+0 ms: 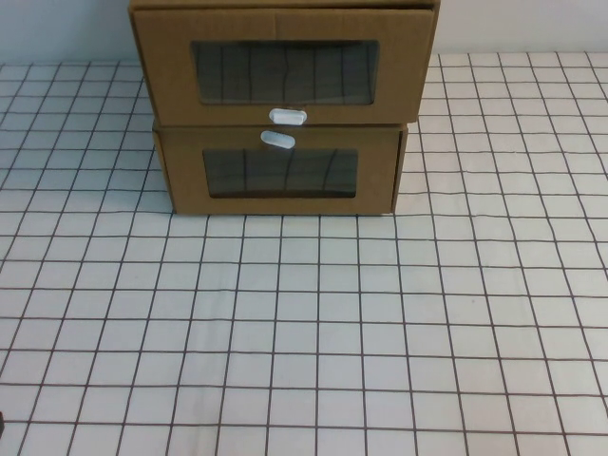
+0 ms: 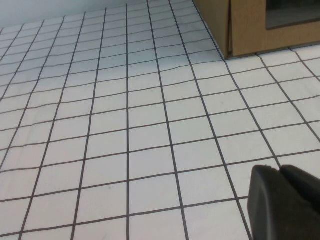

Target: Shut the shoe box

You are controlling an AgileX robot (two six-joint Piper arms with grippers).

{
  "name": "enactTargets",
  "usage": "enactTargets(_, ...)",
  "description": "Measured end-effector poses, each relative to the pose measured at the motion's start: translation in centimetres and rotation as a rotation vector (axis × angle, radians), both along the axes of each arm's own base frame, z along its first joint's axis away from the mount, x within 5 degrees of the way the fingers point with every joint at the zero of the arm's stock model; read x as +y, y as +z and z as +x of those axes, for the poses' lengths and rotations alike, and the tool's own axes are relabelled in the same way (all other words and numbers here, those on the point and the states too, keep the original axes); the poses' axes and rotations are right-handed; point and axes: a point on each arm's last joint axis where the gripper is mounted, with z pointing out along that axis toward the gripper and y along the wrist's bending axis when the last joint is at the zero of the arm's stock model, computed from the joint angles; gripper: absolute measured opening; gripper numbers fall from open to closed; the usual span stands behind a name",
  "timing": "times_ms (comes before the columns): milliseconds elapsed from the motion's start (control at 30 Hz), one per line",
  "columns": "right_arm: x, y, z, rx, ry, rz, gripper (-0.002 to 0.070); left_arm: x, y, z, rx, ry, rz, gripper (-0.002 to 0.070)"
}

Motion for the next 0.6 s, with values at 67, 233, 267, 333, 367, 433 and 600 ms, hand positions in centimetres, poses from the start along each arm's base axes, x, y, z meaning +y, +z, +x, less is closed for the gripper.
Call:
enactTargets(67, -0.5, -1.5, 0.1, -0.089, -0.057, -0.001, -0.0013, 0.0, 0.0, 0.0, 0.0, 0.0, 0.0, -0.0005)
enactTargets(233, -1.0, -4.9, 0.8, -0.115, -0.149, -0.021, -0.0013, 0.0, 0.0, 0.0, -0.001, 0.0, 0.004, -0.0005)
enactTargets(267, -1.1, -5.0, 0.8, -0.103, -0.162, -0.032, -0.0013, 0.0, 0.0, 0.0, -0.001, 0.0, 0.004, -0.0005)
enactTargets(333, -1.3, -5.1, 0.8, -0.095, -0.198, -0.042, -0.0013, 0.0, 0.0, 0.0, -0.001, 0.0, 0.006, -0.0005)
enactTargets(367, -1.5, -5.2, 0.8, -0.087, -0.221, -0.038, -0.0013, 0.0, 0.0, 0.0, -0.001, 0.0, 0.007, -0.0005)
enactTargets(433, -1.7, -5.3, 0.8, -0.064, -0.265, -0.017, -0.0013, 0.0, 0.0, 0.0, -0.001, 0.0, 0.007, -0.0005)
enactTargets(600, -2.1, -5.8, 0.7, 0.01, -0.34, 0.041, -0.0013, 0.0, 0.0, 0.0, 0.0, 0.0, 0.007, -0.0005)
